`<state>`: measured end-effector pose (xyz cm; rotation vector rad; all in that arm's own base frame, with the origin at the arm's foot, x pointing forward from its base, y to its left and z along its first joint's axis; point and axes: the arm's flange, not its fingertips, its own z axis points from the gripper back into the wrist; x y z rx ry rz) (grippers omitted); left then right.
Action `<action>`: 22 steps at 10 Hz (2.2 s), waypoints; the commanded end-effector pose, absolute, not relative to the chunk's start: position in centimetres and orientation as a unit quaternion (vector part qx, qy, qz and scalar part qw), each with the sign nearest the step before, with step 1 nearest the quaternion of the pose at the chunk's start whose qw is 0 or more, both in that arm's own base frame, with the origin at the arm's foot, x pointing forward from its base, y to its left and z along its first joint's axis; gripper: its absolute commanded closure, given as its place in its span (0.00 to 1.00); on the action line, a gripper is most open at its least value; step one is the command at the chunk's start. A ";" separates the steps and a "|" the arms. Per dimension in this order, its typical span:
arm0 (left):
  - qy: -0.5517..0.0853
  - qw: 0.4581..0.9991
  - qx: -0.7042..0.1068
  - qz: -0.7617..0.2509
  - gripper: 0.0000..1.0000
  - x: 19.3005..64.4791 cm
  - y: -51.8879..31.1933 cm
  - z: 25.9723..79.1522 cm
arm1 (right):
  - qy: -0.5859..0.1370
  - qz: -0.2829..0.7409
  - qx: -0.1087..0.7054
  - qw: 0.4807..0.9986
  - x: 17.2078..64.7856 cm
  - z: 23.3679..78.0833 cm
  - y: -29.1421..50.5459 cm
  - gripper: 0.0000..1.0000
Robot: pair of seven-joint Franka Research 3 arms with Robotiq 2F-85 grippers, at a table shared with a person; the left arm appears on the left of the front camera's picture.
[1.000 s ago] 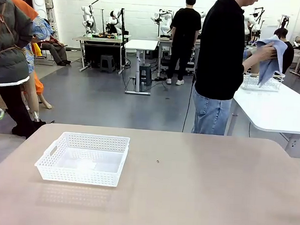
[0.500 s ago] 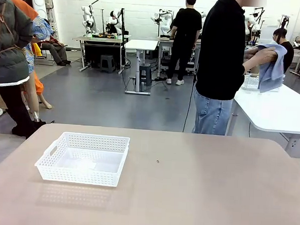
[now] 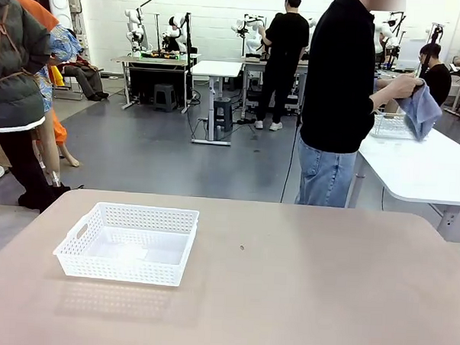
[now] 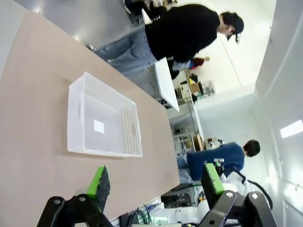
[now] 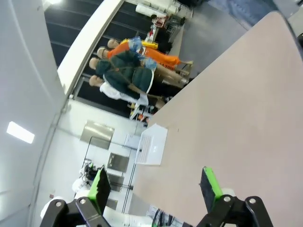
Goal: Clean and organize the cups into the basket.
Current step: Pick up the Organizing basket and move it to the center of the table, then pick up the Reusable plastic cup from the right side of the table and place it inside the Organizing basket.
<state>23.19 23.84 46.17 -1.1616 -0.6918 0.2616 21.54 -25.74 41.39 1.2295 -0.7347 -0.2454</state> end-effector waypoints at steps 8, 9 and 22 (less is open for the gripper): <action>-0.307 0.778 -0.538 0.107 0.00 23.6 23.4 46.3 | -0.316 -0.097 0.573 0.750 22.5 41.2 -25.4 0.00; -0.307 0.778 -0.538 0.107 0.00 23.6 23.4 46.3 | -0.316 -0.097 0.573 0.750 22.5 41.2 -25.4 0.00; -0.307 0.778 -0.538 0.107 0.00 23.6 23.4 46.3 | -0.316 -0.097 0.573 0.750 22.5 41.2 -25.4 0.00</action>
